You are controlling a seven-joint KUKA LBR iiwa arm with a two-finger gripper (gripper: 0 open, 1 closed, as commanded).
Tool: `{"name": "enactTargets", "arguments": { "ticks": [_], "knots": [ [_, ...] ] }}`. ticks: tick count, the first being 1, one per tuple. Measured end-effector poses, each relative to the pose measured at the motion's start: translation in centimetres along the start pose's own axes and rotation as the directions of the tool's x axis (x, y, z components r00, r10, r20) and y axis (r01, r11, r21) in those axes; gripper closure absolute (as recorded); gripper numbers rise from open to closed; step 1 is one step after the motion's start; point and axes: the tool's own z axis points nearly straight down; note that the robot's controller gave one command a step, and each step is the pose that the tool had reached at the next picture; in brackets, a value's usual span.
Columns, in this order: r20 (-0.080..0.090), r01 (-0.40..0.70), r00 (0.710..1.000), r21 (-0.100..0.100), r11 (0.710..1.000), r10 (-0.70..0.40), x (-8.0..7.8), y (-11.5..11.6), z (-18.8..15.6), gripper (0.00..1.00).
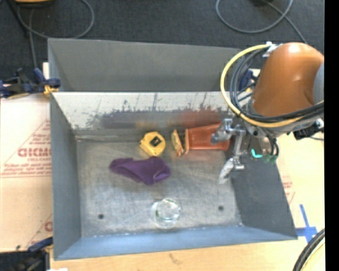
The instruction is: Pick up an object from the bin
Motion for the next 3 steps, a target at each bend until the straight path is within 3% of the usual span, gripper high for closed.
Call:
{"name": "enactTargets", "arguments": {
  "ticks": [1, 2, 3],
  "knots": [
    [0.008, 0.002, 1.0, 0.001, 1.0, -0.002, -0.1, 0.0, -0.4, 0.0],
    [0.016, -0.043, 0.999, 0.0, 0.999, 0.043, -3.5, 1.7, 2.3, 0.0],
    [0.009, -0.117, 0.993, -0.002, 0.993, 0.117, -0.6, 3.3, 5.7, 0.0]
  ]
}}
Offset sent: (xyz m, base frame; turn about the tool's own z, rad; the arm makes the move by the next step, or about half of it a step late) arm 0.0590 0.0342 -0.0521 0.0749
